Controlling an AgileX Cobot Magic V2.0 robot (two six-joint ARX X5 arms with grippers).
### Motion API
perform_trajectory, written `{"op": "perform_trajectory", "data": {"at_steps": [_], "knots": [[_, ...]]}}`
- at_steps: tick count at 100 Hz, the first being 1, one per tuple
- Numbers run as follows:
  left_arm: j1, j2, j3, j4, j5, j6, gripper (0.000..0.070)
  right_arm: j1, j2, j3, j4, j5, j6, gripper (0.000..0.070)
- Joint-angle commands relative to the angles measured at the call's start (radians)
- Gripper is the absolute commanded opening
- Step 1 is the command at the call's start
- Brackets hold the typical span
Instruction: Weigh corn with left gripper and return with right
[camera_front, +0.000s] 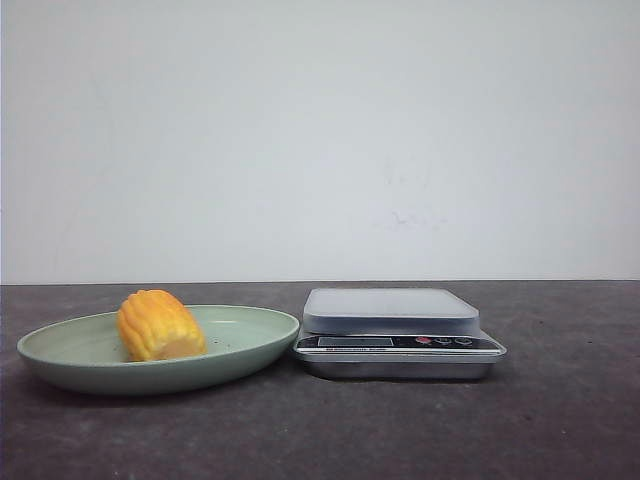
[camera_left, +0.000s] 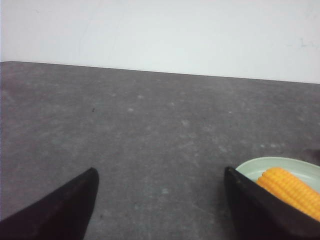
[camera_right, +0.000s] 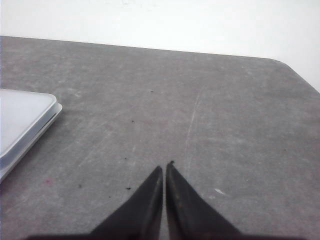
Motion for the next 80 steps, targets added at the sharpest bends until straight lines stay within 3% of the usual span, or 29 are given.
{"op": "perform_trajectory", "data": {"at_steps": [1, 30, 80], "knots": [[0.002, -0.002, -0.013, 0.01, 0.009, 0.024, 0.0464, -0.001, -0.001, -0.001, 0.013, 0.0, 0.008, 0.0006], [0.002, -0.002, -0.079, 0.008, 0.166, 0.014, 0.0464, -0.001, -0.001, -0.001, 0.013, 0.0, 0.008, 0.0006], [0.002, -0.002, -0.086, 0.024, 0.143, 0.004, 0.0464, -0.001, -0.001, -0.001, 0.013, 0.0, 0.008, 0.0006]]}}
